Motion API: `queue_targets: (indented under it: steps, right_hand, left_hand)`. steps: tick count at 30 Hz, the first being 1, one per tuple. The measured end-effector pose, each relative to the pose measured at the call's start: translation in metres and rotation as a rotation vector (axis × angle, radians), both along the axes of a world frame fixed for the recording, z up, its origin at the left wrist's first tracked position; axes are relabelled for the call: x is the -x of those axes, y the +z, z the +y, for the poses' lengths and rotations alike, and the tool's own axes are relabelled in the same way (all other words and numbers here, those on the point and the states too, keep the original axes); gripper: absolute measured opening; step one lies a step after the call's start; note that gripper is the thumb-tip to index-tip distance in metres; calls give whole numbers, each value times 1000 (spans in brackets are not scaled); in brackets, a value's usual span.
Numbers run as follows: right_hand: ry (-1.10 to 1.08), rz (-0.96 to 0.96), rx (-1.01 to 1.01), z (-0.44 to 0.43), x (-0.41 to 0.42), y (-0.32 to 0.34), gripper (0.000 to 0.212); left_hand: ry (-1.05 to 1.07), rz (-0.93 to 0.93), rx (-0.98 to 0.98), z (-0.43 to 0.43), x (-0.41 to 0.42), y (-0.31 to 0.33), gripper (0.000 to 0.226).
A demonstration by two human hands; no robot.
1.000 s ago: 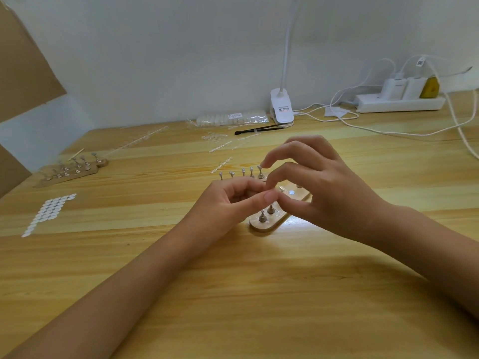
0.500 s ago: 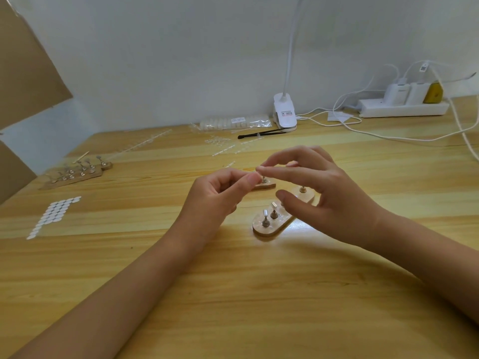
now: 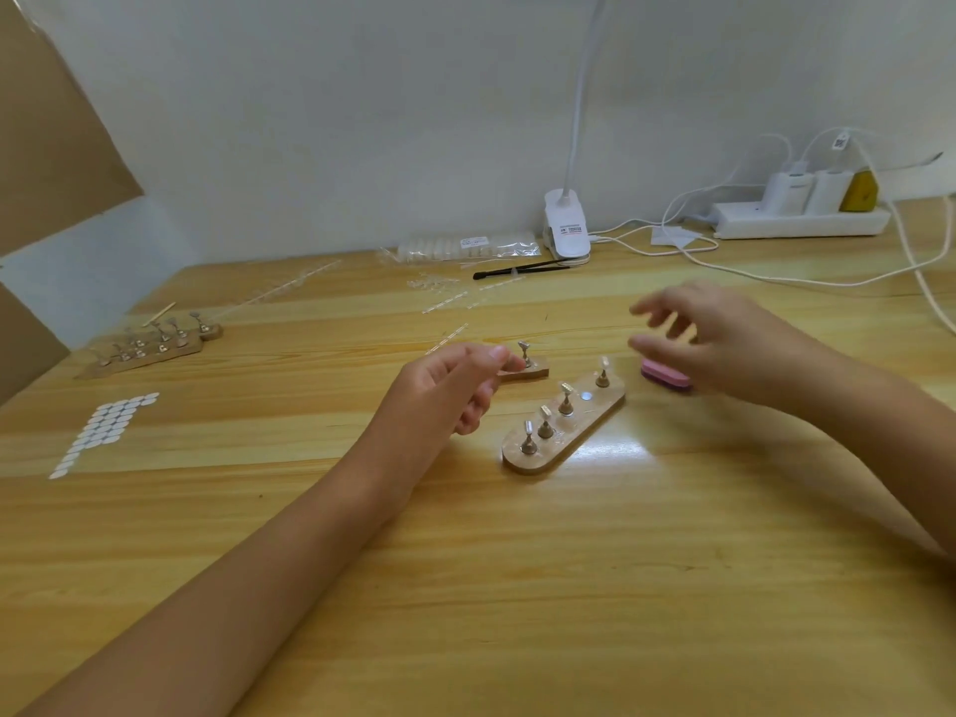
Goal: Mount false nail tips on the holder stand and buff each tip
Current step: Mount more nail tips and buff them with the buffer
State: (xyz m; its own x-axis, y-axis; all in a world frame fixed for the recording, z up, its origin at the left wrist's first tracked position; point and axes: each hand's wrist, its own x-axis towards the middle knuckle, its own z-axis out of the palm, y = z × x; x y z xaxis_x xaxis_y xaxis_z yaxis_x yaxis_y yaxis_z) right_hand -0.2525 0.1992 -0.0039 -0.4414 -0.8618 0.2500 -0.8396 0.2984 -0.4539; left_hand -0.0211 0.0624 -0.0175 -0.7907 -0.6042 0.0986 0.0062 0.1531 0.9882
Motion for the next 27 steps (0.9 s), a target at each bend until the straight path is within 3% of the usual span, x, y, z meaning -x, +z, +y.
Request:
queue_targets:
  steps: [3,7,9,12,14,18,27]
  right_hand:
    - [-51,-15,-256,0,6,-10,39]
    - [-59,21,-313,-1,8,-8,39]
    - [-47,47,-180,-2,8,-9,43]
    - [-8,-19,235,-3,-7,-7,31]
    - [35,-126,333,-5,-19,-4,27]
    - [255,-526,305,-5,-52,1,36]
    - [363,-634,261,-2,-82,9,30]
  left_hand:
    - [-21,-6,-8,1,1,1,28]
    - [-32,13,-17,3,0,3,31]
    - [-38,9,-11,4,-1,3,30]
    - [-53,6,24,5,-2,3,28]
    - [-63,11,42,6,-3,2,34]
    - [-82,-4,89,8,-3,2,34]
    - [-39,-13,156,3,-3,-3,31]
